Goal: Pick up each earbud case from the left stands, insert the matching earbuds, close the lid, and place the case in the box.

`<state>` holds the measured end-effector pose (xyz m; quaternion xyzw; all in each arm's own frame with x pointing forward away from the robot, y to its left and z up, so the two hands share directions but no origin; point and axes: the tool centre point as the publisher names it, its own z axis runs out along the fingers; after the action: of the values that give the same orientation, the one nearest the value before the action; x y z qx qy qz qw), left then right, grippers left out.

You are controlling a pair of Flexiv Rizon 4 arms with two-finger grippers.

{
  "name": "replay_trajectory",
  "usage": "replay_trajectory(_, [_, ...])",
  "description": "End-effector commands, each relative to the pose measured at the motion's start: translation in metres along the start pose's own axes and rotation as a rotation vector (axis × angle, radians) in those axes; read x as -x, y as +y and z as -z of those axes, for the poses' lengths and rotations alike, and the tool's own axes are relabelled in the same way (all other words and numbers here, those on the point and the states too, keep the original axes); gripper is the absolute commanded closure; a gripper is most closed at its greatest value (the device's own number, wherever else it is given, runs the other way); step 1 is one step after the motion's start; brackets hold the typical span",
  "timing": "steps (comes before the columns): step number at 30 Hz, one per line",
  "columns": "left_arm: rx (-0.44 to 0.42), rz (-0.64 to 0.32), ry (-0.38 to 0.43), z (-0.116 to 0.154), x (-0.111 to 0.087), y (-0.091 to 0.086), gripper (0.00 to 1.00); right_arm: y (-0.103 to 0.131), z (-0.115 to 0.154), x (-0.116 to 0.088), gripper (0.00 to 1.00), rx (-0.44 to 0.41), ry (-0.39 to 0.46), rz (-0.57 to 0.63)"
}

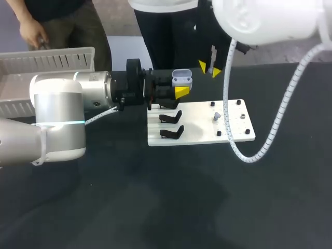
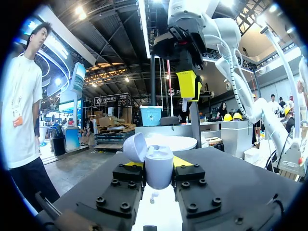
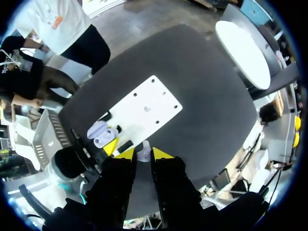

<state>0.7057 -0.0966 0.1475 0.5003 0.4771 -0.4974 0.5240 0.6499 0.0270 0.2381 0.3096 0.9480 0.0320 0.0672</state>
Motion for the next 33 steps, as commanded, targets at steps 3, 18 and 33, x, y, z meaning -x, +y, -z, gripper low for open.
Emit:
replay_trajectory(3, [0.002, -0.002, -0.002, 0.0, 0.0, 0.0, 1.0, 0.003, -0.002, -0.005, 1.0, 0.029, 0.012, 0.004])
replay_trajectory(18, [0.002, -0.002, -0.002, 0.0, 0.0, 0.0, 1.0, 0.037, -0.01, -0.004, 1.0, 0.001, 0.05, 0.12])
replay_trajectory(33, [0.002, -0.002, -0.002, 0.0, 0.0, 0.0, 1.0, 0.06, -0.021, -0.005, 1.0, 0.005, 0.06, 0.213])
